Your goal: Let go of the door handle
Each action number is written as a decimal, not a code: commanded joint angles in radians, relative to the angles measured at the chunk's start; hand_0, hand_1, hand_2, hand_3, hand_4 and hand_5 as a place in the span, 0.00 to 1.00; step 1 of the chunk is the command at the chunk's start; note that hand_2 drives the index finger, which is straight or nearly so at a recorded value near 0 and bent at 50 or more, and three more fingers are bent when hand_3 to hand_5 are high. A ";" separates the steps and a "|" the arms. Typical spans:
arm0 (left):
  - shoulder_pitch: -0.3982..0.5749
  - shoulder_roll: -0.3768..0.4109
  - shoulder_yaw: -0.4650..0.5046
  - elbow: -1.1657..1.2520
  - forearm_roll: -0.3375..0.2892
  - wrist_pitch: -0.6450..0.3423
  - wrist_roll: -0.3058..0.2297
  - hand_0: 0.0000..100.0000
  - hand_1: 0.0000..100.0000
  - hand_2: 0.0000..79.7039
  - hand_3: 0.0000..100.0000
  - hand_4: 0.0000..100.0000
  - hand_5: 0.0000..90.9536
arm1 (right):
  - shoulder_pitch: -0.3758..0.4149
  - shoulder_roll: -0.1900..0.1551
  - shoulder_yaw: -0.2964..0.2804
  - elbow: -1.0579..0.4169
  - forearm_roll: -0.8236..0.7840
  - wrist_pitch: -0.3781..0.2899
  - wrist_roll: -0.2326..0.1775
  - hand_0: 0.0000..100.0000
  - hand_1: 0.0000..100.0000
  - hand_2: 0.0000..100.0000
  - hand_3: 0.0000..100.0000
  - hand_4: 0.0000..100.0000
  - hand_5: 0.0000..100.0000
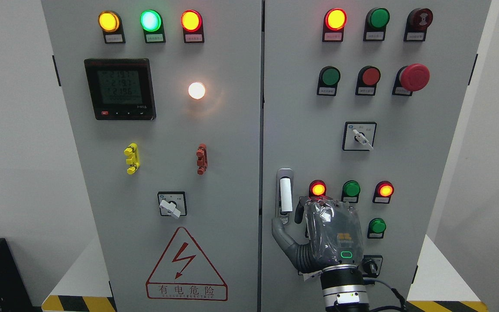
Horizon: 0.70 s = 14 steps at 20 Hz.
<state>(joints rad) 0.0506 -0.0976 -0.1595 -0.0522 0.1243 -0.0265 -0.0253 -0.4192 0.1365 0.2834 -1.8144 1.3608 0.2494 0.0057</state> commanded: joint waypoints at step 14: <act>0.000 -0.001 0.000 0.000 0.000 -0.001 -0.001 0.00 0.00 0.05 0.11 0.00 0.00 | -0.029 0.005 -0.012 0.023 -0.003 0.001 0.000 0.29 0.39 0.70 0.97 0.79 0.75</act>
<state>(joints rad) 0.0506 -0.0978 -0.1595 -0.0522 0.1243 -0.0283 -0.0253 -0.4399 0.1374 0.2754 -1.8021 1.3579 0.2499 0.0058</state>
